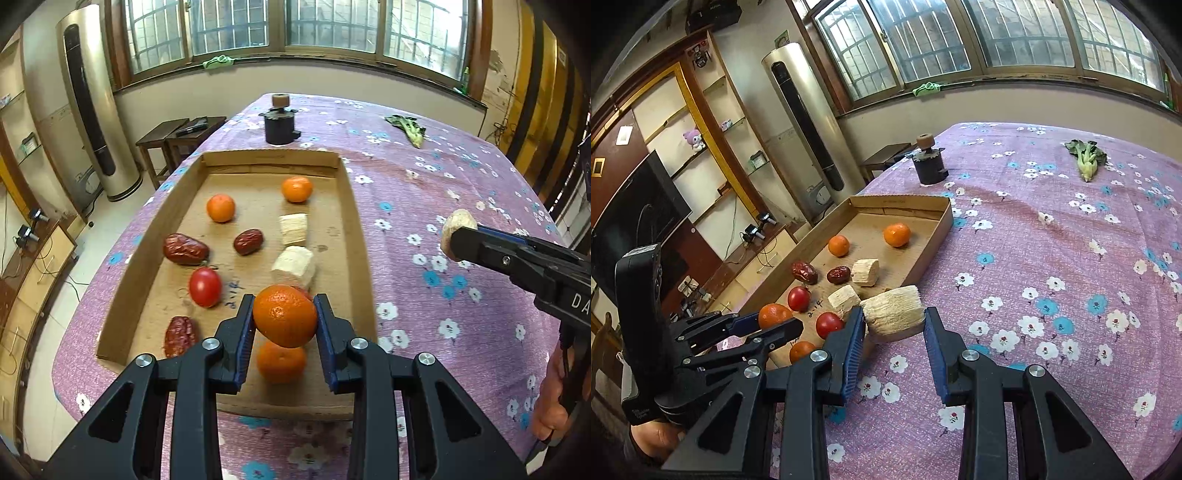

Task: Organize fruits
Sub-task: 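Carry the orange and pale chunk over the cardboard tray with both tools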

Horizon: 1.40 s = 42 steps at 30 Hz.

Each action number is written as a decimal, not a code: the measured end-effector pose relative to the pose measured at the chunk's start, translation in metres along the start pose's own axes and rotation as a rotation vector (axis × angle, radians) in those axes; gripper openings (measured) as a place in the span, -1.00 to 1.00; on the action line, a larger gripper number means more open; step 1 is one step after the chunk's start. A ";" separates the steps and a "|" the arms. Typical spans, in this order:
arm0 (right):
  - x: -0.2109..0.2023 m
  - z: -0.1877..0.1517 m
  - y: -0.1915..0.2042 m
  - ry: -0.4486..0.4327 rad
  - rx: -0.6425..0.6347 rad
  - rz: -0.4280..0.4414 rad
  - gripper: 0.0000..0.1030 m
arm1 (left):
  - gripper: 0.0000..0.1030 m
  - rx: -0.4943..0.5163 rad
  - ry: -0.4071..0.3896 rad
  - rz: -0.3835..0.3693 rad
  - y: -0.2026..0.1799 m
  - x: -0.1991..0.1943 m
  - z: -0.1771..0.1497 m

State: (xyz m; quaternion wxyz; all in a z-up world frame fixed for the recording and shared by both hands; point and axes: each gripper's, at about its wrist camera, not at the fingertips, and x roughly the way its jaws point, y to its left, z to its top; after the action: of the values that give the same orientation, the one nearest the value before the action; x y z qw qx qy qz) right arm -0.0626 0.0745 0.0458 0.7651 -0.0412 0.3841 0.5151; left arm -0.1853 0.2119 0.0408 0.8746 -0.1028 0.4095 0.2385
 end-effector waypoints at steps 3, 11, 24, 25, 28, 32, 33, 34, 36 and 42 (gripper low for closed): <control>0.005 0.001 0.005 0.006 -0.009 0.005 -0.36 | -0.45 -0.009 0.005 0.002 0.006 0.002 -0.002; 0.017 0.003 0.014 0.027 -0.025 0.016 -0.36 | -0.45 -0.039 0.019 -0.006 0.019 0.006 -0.004; 0.066 0.031 0.028 0.072 -0.080 0.034 -0.36 | -0.45 -0.102 0.055 -0.057 0.040 0.019 -0.002; 0.073 0.034 0.029 0.081 -0.086 0.033 -0.36 | -0.45 -0.101 0.058 -0.059 0.039 0.021 -0.001; 0.090 0.041 0.032 0.098 -0.102 0.029 -0.36 | -0.45 -0.104 0.065 -0.068 0.036 0.028 0.003; 0.112 0.050 0.029 0.112 -0.106 0.010 -0.36 | -0.45 -0.101 0.066 -0.072 0.033 0.036 0.012; 0.118 0.053 0.028 0.117 -0.105 0.007 -0.36 | -0.44 -0.100 0.068 -0.070 0.033 0.038 0.015; 0.123 0.055 0.026 0.121 -0.106 0.002 -0.36 | -0.44 -0.101 0.068 -0.069 0.033 0.041 0.017; 0.131 0.058 0.023 0.130 -0.106 -0.010 -0.36 | -0.44 -0.106 0.076 -0.068 0.033 0.047 0.020; 0.151 0.064 0.017 0.155 -0.110 -0.018 -0.36 | -0.44 -0.105 0.078 -0.045 0.036 0.057 0.025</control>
State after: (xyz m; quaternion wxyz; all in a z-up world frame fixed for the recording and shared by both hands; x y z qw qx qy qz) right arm -0.0157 0.2257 0.0012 0.7342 -0.1264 0.4132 0.5237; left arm -0.1556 0.2716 0.0140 0.8564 -0.1669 0.4280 0.2357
